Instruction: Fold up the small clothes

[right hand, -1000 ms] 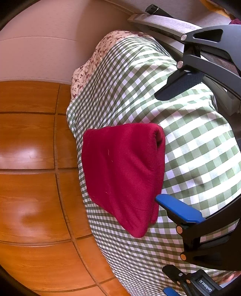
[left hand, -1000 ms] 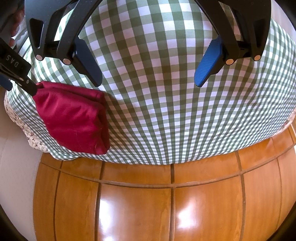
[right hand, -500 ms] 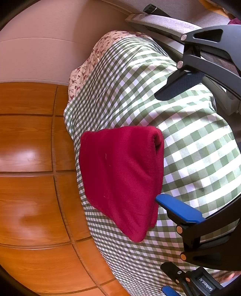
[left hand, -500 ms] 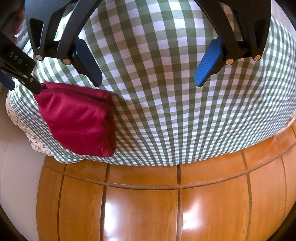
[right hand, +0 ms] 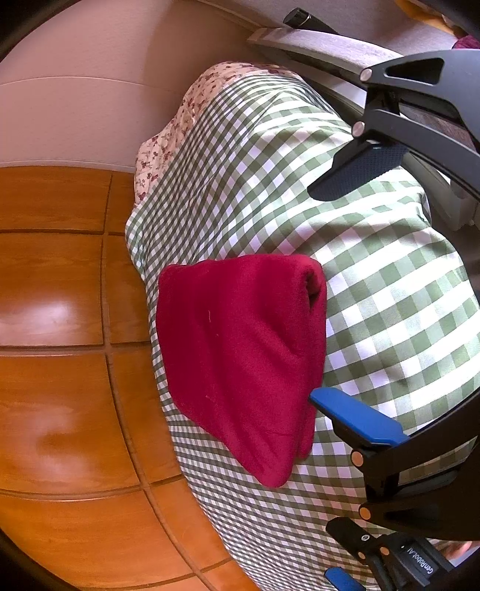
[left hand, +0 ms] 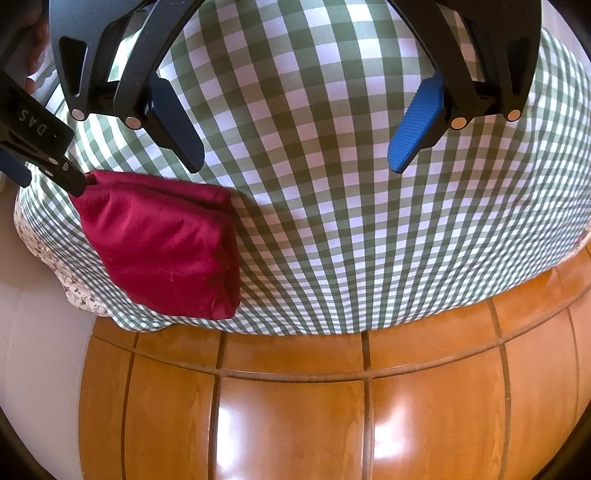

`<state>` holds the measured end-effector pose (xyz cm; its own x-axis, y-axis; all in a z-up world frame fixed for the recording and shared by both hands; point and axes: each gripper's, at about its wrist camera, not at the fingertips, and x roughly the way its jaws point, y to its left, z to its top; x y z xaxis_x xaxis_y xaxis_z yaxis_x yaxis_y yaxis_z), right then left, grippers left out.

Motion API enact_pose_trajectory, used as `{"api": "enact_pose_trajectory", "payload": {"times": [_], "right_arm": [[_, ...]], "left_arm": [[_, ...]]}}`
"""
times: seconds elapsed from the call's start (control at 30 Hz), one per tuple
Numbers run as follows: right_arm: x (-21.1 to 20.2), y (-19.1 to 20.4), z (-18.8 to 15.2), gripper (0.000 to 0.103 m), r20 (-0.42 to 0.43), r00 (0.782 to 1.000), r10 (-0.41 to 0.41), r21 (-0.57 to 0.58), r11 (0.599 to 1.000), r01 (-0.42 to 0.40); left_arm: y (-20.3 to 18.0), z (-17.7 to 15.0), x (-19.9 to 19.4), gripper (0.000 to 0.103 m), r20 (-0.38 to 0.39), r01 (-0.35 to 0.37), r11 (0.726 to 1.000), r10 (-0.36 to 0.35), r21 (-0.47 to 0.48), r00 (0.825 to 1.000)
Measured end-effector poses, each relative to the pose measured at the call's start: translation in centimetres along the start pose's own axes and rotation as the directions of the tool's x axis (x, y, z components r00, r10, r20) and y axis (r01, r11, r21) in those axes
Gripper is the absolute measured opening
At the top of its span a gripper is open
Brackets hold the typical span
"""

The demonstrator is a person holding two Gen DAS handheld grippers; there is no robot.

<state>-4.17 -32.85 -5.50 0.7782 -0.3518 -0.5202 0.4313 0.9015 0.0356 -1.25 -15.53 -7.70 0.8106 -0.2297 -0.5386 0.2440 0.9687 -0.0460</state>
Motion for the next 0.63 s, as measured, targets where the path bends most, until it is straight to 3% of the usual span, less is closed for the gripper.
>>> {"api": "enact_pose_trajectory", "payload": {"times": [0.3,0.4,0.63], "right_arm": [[0.3,0.6,-0.4,0.101,-0.015,1.0,0.002,-0.019,1.0,-0.002],[0.7,0.3,-0.5,0.101,-0.028,1.0,-0.001,-0.015,1.0,0.001],[1.4,-2.9,1.4,0.101,-0.064,0.998,0.0,0.092,0.996,0.006]], "left_arm": [[0.3,0.0,-0.3,0.097,0.045,0.021,1.0,-0.021,-0.011,0.999],[0.6,0.2,0.8,0.098,0.006,0.037,0.999,-0.037,-0.015,0.999],[4.2,0.7,4.4,0.099,-0.065,-0.061,0.995,0.056,-0.084,0.996]]}}
